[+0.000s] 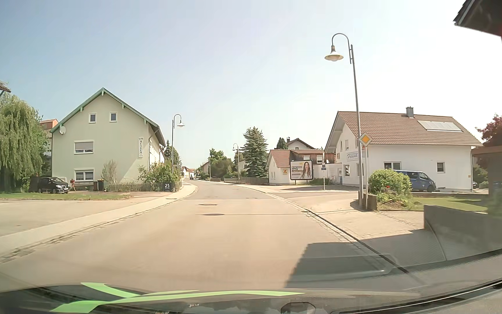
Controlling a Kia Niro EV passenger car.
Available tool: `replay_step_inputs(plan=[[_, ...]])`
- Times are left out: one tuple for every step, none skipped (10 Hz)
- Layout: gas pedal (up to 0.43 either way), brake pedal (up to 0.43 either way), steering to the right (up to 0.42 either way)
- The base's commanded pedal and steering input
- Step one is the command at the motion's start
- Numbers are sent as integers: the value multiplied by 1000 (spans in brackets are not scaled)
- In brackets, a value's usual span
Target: Follow the waypoints while adhering to traffic rules and regulations
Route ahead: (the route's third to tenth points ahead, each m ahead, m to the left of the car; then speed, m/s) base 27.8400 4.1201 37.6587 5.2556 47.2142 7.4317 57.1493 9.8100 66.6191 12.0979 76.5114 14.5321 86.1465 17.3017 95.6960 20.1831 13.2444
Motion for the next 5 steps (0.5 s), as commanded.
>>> replay_step_inputs(plan=[[47, 0, -21], [47, 0, -21], [47, 0, -21], [47, 0, -22], [47, 0, -22]])
